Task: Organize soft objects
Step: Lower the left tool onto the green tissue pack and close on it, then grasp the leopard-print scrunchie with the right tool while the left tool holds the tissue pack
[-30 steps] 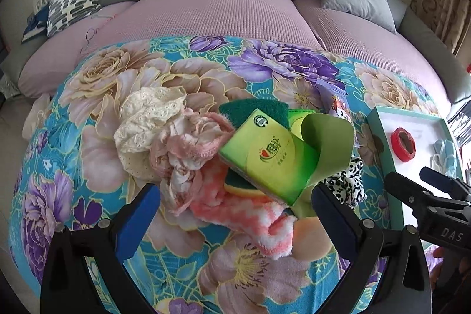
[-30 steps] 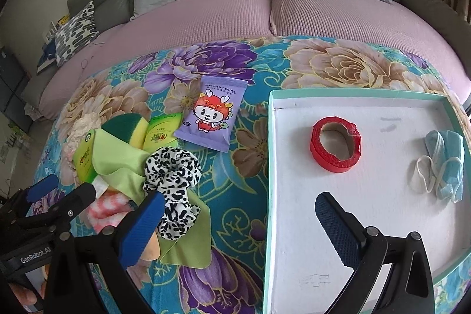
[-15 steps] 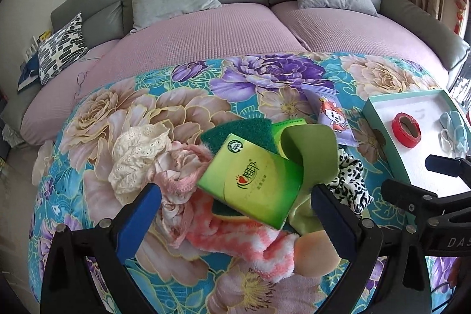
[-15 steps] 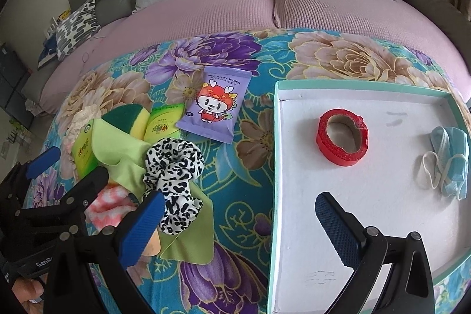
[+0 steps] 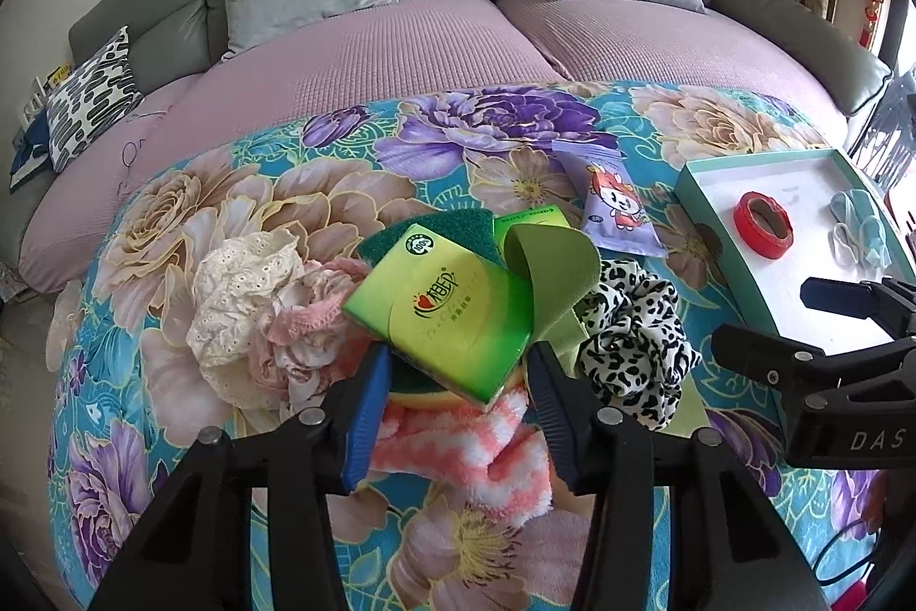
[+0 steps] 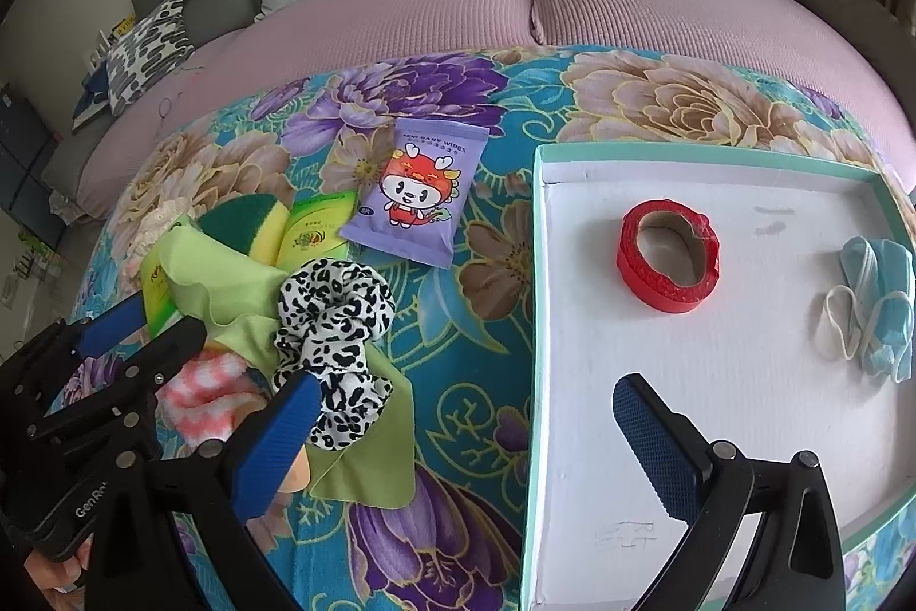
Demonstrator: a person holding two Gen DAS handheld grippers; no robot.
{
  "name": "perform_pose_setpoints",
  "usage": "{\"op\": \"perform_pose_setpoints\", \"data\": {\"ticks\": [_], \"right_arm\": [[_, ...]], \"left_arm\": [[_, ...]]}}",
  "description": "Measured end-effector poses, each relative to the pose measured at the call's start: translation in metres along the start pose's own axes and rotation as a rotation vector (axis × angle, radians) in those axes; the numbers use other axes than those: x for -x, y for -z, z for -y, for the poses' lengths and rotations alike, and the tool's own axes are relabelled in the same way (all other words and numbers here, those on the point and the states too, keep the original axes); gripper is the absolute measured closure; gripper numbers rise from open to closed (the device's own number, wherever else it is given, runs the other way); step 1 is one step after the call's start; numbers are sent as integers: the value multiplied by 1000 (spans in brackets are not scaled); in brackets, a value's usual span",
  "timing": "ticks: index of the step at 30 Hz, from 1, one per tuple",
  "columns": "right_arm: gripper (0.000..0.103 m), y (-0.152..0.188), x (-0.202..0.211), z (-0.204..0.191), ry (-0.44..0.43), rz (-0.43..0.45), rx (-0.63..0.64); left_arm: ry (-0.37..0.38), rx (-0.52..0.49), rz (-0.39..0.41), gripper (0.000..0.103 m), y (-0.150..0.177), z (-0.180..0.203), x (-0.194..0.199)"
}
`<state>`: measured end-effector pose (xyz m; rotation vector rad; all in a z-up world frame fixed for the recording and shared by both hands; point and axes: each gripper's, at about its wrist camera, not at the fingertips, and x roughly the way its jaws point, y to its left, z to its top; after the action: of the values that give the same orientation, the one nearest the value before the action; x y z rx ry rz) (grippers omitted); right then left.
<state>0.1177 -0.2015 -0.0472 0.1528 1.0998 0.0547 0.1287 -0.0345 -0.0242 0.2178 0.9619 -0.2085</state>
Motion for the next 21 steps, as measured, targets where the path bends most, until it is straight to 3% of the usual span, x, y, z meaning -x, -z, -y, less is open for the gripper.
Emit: {"op": "perform_pose_setpoints", "data": {"ticks": [11,21], "right_arm": [[0,1,-2,1,-3,-10,-2],[0,3,-2,0,-4,-13,1]], "left_arm": [[23,77,-22,56,5,-17,5],[-21,135,-39,56,12,-33,14]]}}
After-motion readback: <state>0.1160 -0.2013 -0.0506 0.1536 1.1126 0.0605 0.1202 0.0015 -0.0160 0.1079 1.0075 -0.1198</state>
